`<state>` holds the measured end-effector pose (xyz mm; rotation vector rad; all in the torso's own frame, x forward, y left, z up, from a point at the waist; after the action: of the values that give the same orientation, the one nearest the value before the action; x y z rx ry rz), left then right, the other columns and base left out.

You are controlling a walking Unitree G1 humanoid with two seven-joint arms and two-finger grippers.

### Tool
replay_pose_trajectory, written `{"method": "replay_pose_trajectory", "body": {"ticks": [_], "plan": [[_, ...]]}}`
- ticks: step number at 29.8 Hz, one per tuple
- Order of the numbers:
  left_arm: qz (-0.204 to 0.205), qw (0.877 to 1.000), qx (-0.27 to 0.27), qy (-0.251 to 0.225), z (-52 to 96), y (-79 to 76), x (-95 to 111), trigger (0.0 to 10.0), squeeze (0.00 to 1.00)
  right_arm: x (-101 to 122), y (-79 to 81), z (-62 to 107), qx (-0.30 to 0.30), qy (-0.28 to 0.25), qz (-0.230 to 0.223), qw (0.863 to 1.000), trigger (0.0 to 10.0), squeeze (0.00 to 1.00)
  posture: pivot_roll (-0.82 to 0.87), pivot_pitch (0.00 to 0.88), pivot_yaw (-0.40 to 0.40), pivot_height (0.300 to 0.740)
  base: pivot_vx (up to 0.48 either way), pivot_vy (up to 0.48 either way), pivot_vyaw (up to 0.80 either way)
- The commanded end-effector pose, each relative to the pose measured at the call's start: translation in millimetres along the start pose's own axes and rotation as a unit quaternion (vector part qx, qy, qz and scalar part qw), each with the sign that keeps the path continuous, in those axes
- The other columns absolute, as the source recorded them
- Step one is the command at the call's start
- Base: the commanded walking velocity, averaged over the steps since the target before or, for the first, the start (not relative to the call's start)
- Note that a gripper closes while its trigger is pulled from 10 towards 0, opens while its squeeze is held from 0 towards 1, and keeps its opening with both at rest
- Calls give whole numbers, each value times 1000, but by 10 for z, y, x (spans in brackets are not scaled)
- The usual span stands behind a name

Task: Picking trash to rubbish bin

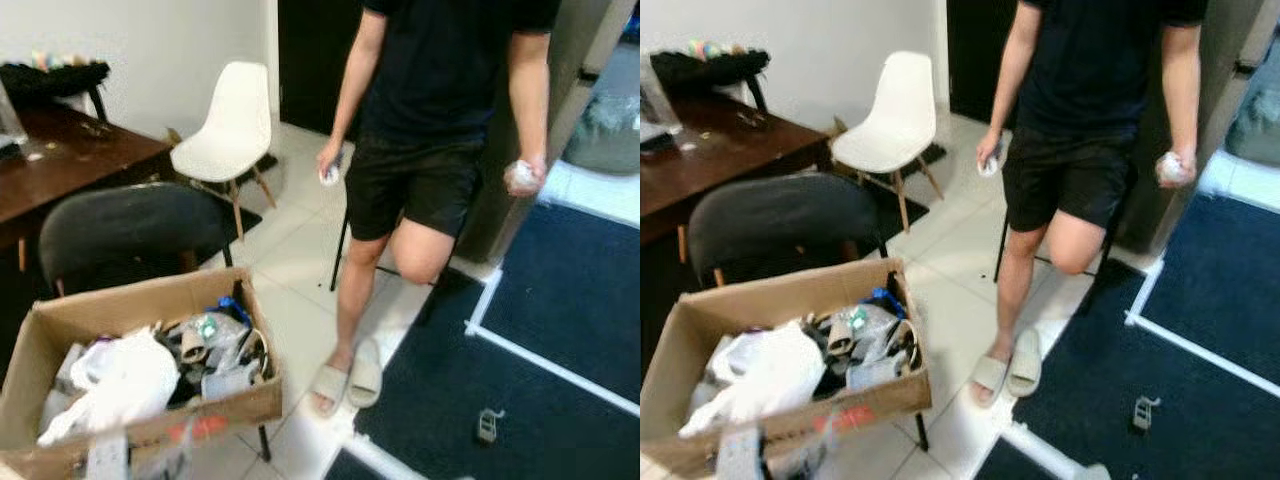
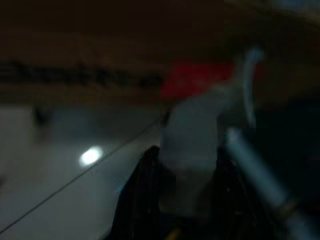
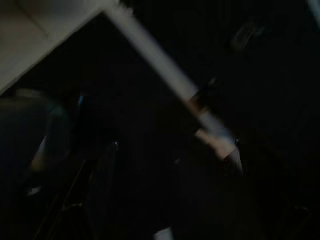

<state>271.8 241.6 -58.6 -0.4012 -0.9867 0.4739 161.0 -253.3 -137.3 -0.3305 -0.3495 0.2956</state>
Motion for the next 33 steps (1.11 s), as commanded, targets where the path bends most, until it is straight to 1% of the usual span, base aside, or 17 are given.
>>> {"method": "replay_pose_trajectory", "body": {"ticks": [1,3,4,6,7,8,9,12,14,18,20,22,25,27,29,30,33], "plan": [[49,993,-58,-92,-53,-177,435,10000,0,-10,75,4,9,-2,1,1000,10000,0,-116,133,20,740,322,0,0],[114,965,-125,-202,-37,-372,961,10000,0,-12,77,5,10,-2,2,1000,10000,0,-116,134,20,740,321,0,0],[114,965,-125,-202,-37,-372,961,10000,0,-12,77,5,10,-2,2,1000,10000,0,-116,134,20,740,322,0,0],[148,935,-175,-269,35,-490,1309,10000,0,-15,79,5,10,-2,3,1000,10000,0,-115,134,20,740,315,0,0],[148,935,-175,-269,35,-490,1309,10000,0,-15,79,5,10,-2,3,1000,10000,0,-115,134,20,740,307,0,0],[155,917,-219,-296,95,-602,1485,10000,0,-17,82,5,11,-2,3,1000,10000,0,-115,134,20,740,0,0,0],[145,906,-254,-305,138,-712,1581,10000,0,-17,85,5,11,-2,4,1000,10000,0,-115,134,21,740,0,0,0],[121,904,-279,-301,152,-818,1607,10000,0,-18,88,5,12,-2,4,1000,10000,0,-115,135,23,740,0,0,0],[78,904,-329,-261,142,-999,1444,10000,0,-22,104,7,13,-1,3,1000,10000,0,-116,137,30,740,0,0,0],[80,891,-383,-230,191,-1134,1268,10000,0,-31,125,8,15,0,1,1000,10000,0,-114,140,31,740,0,0,0],[76,890,-390,-222,194,-1165,1228,10000,0,-35,130,9,16,0,1,1000,10000,0,-113,142,30,740,0,0,0],[61,901,-371,-217,152,-1174,1197,10000,0,-43,141,10,18,1,2,1000,10000,0,-113,143,30,740,0,0,0],[6,931,-285,-227,0,-1125,1252,10000,0,-53,144,11,18,1,4,1000,10000,0,-111,146,28,740,0,0,0],[-2,935,-272,-228,-16,-1117,1264,10000,0,-54,144,11,18,1,4,1000,10000,0,-113,148,30,740,0,0,0],[-35,950,-204,-236,-93,-1055,1335,10000,0,-53,141,11,18,1,4,1000,10000,0,-113,148,31,740,0,0,0],[-35,950,-204,-236,-93,-1055,1335,10000,0,-53,141,11,18,1,4,1000,10000,0,-113,148,31,740,0,0,0],[-75,956,-122,-254,-133,-957,1465,10000,0,-47,136,10,17,0,4,1000,10000,0,-115,146,31,740,0,0,0]]}}
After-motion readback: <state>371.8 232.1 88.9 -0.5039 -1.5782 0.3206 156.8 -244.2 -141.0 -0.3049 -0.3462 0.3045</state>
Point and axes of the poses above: a point about 5 cm out from each wrist's last joint towards the gripper, its own z axis pointing back from the gripper into the wrist, its own x axis along the axis of the wrist's last joint, y = z × x, the point moved 5 cm from there along -z, pointing out of the wrist towards the gripper, and after that the axes turned 8 degrees about z, right-handed, at the moved point
